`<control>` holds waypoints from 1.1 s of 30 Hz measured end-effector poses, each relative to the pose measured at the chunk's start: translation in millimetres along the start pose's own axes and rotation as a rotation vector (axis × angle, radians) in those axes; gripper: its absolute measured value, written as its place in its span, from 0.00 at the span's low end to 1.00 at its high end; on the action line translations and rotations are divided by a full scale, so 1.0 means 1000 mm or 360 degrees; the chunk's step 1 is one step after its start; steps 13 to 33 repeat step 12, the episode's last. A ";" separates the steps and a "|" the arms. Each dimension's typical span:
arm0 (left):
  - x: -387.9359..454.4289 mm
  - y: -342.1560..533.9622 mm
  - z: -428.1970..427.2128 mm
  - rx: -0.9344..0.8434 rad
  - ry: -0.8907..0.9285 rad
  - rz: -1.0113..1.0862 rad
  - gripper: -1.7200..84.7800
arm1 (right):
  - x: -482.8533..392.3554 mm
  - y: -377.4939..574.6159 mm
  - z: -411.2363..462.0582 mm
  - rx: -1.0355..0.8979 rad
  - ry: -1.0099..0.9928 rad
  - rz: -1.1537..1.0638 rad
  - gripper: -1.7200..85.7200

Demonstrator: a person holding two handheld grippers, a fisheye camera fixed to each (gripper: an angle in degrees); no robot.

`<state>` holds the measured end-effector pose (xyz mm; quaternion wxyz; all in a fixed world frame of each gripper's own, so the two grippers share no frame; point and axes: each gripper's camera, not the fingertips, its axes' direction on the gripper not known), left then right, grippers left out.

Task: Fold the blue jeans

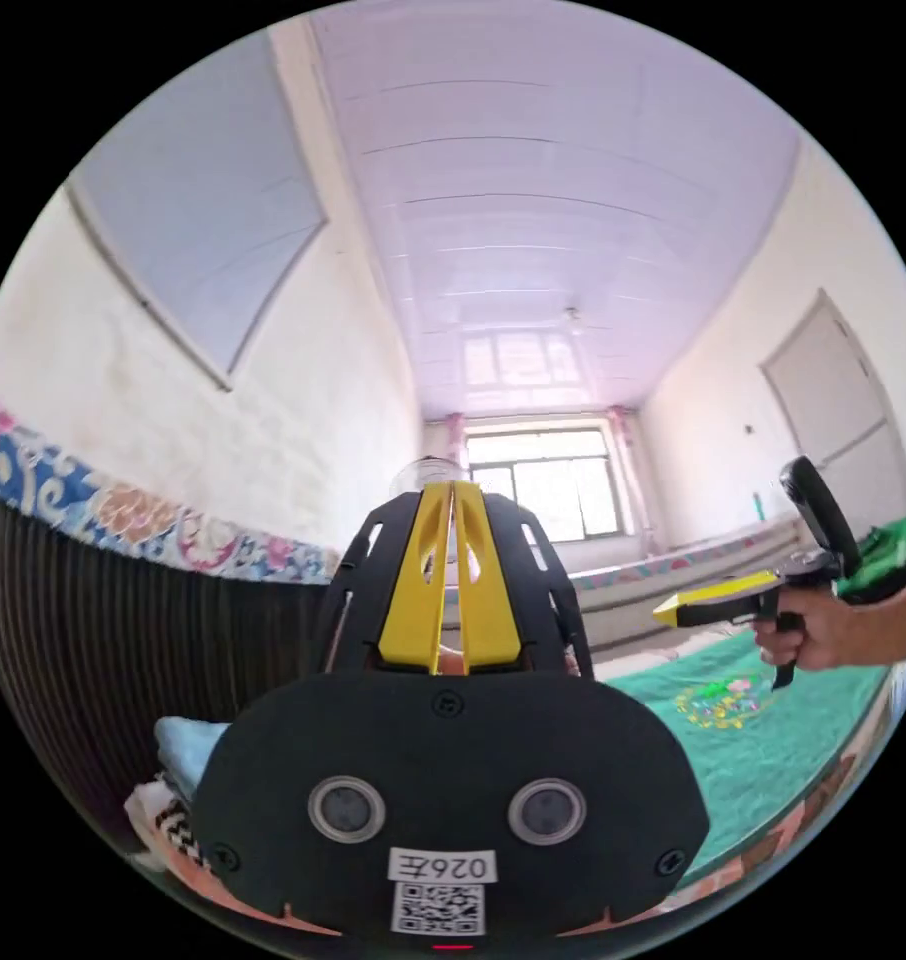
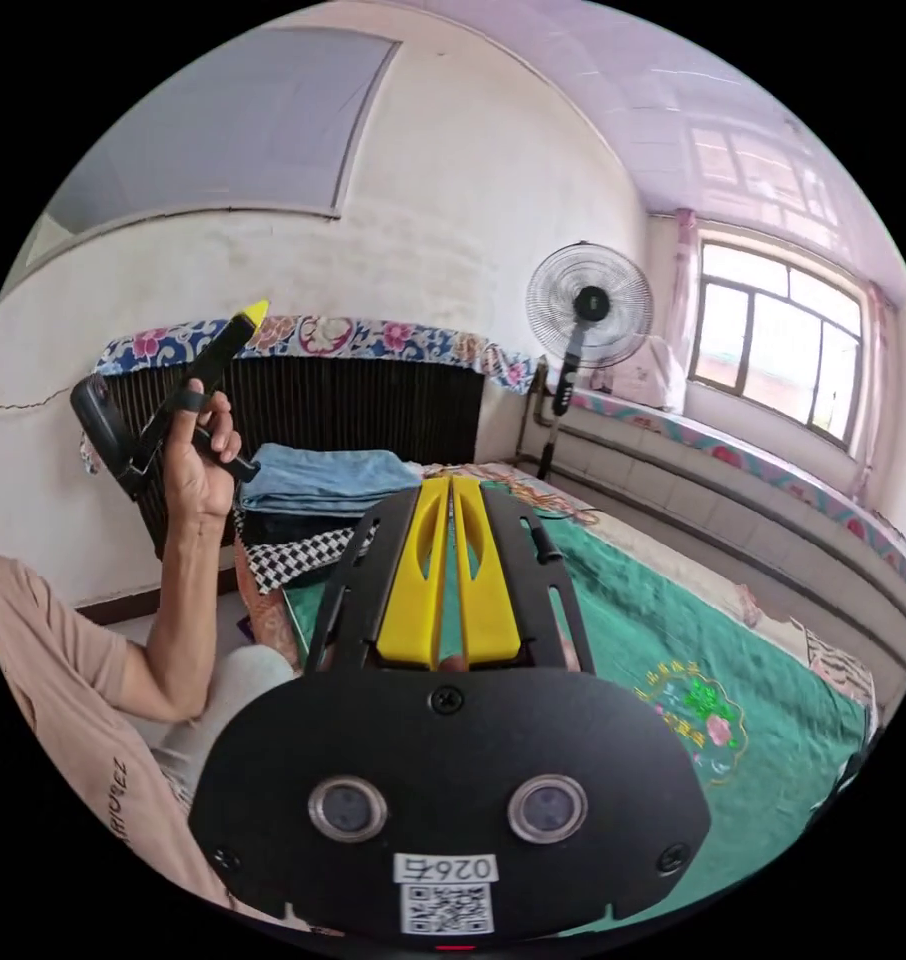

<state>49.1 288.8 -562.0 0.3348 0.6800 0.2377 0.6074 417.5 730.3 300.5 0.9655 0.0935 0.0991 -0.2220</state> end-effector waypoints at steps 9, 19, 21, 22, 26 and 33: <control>0.360 0.031 0.122 -0.0307 0.1114 0.0284 0.01 | 0.258 -0.011 -0.242 0.0235 0.0344 0.0772 0.01; 0.476 0.064 0.153 -0.0355 0.1416 0.0131 0.01 | 0.334 -0.027 -0.312 0.0287 0.0596 0.0928 0.01; 0.476 0.064 0.153 -0.0355 0.1416 0.0131 0.01 | 0.334 -0.027 -0.312 0.0287 0.0596 0.0928 0.01; 0.476 0.064 0.153 -0.0355 0.1416 0.0131 0.01 | 0.334 -0.027 -0.312 0.0287 0.0596 0.0928 0.01; 0.476 0.064 0.153 -0.0355 0.1416 0.0131 0.01 | 0.334 -0.027 -0.312 0.0287 0.0596 0.0928 0.01; 0.476 0.064 0.153 -0.0355 0.1416 0.0131 0.01 | 0.334 -0.027 -0.312 0.0287 0.0596 0.0928 0.01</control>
